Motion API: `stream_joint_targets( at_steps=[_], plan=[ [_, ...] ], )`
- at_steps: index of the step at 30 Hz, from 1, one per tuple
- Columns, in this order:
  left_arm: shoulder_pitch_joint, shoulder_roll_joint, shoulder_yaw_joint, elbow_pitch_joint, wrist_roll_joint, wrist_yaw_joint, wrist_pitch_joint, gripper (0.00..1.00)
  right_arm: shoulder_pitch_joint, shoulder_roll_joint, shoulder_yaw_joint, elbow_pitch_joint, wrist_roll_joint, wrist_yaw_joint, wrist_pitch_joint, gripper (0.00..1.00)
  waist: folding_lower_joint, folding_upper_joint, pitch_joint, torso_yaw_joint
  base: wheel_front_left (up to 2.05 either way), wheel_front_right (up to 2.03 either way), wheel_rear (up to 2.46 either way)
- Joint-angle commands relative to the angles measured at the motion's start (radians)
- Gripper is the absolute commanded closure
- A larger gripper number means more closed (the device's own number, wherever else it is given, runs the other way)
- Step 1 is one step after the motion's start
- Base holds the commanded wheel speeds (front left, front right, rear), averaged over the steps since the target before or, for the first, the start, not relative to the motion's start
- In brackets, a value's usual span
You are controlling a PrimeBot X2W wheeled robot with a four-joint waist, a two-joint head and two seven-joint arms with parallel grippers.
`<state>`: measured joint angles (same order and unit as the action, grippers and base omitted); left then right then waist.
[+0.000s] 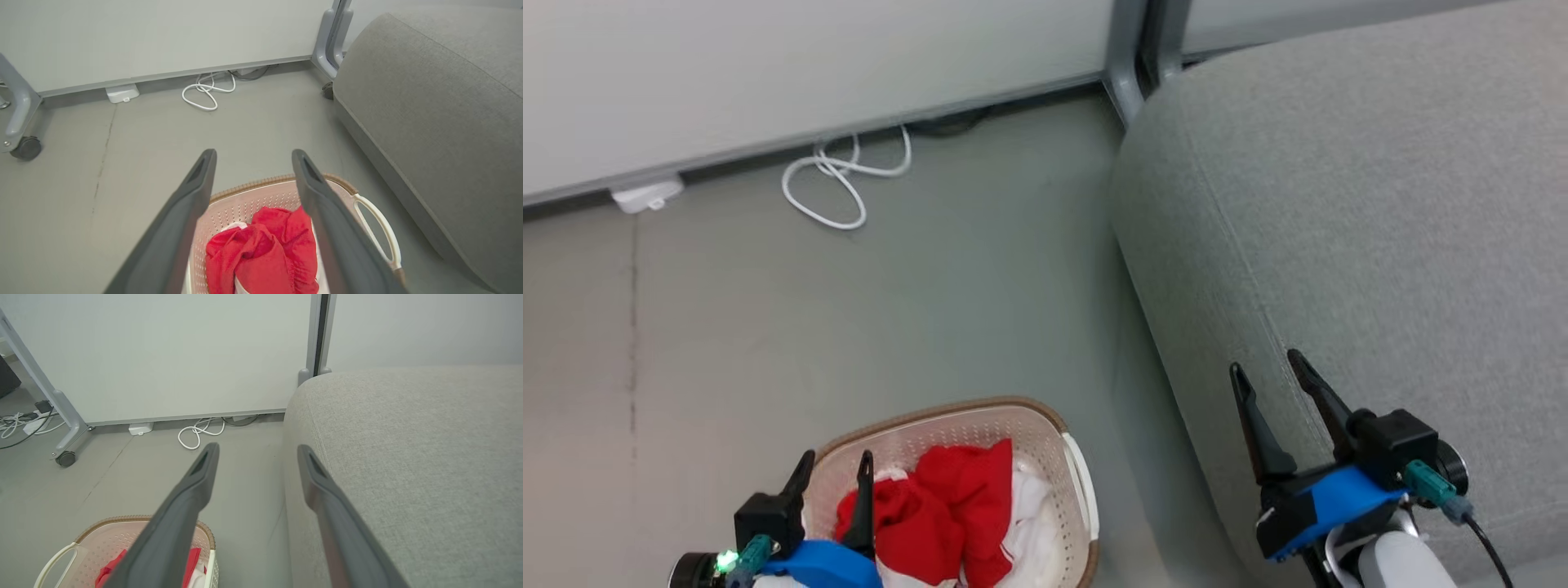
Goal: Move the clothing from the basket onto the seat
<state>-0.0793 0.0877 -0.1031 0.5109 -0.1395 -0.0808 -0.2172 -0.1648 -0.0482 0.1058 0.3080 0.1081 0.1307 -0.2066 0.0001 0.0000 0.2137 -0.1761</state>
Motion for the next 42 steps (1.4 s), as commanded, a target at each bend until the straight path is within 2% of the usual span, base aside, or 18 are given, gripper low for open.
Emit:
stream_joint_targets(
  at_steps=[1, 6, 15, 24, 36, 37, 38, 42],
  plan=[
    [-0.020, 0.009, 0.000, 0.011, 0.005, -0.004, 0.002, 0.00, -0.019, -0.004, 0.008, 0.004, 0.006, 0.000, -0.009, 0.00, -0.0001, 0.0000, 0.013, -0.012, 0.00, 0.00, 0.00],
    [-0.117, 0.046, -0.026, 0.148, 0.021, -0.016, 0.032, 0.00, -0.083, -0.004, 0.076, 0.021, 0.045, 0.000, -0.037, 0.00, -0.0001, 0.0000, 0.126, -0.097, 0.00, 0.00, 0.00],
    [-0.248, 0.094, -0.058, 0.316, 0.038, -0.027, 0.115, 0.00, -0.170, -0.003, 0.127, 0.016, 0.097, 0.000, -0.058, 0.00, -0.0001, 0.0000, 0.274, -0.154, 0.00, 0.00, 0.00],
    [-0.407, 0.140, -0.099, 0.445, 0.054, -0.038, 0.261, 0.00, -0.263, -0.003, 0.134, -0.048, 0.150, 0.000, -0.060, 0.00, -0.0001, 0.0000, 0.460, -0.173, 0.00, 0.00, 0.00],
    [-0.534, 0.145, -0.107, 0.572, 0.040, -0.002, 0.405, 0.00, -0.323, -0.003, 0.145, -0.082, 0.185, 0.000, -0.060, 0.00, -0.0001, 0.0000, 0.591, -0.174, 0.00, 0.00, 0.00],
    [-0.540, 0.143, -0.109, 0.577, 0.040, 0.002, 0.407, 0.38, -0.327, -0.003, 0.147, -0.082, 0.185, 0.000, -0.060, 0.00, -0.0001, 0.0000, 0.595, -0.174, 0.00, 0.00, 0.00],
    [-0.547, 0.142, -0.111, 0.584, 0.039, 0.000, 0.410, 1.00, -0.329, -0.003, 0.148, -0.084, 0.187, 0.000, -0.060, 0.00, -0.0001, 0.0000, 0.598, -0.174, 0.00, 0.00, 0.00],
    [-0.566, 0.137, -0.114, 0.608, 0.025, -0.010, 0.419, 1.00, -0.328, -0.003, 0.149, -0.082, 0.188, 0.000, -0.060, 0.00, -0.0001, 0.0000, 0.600, -0.173, 0.00, 0.00, 0.00]
  ],
)
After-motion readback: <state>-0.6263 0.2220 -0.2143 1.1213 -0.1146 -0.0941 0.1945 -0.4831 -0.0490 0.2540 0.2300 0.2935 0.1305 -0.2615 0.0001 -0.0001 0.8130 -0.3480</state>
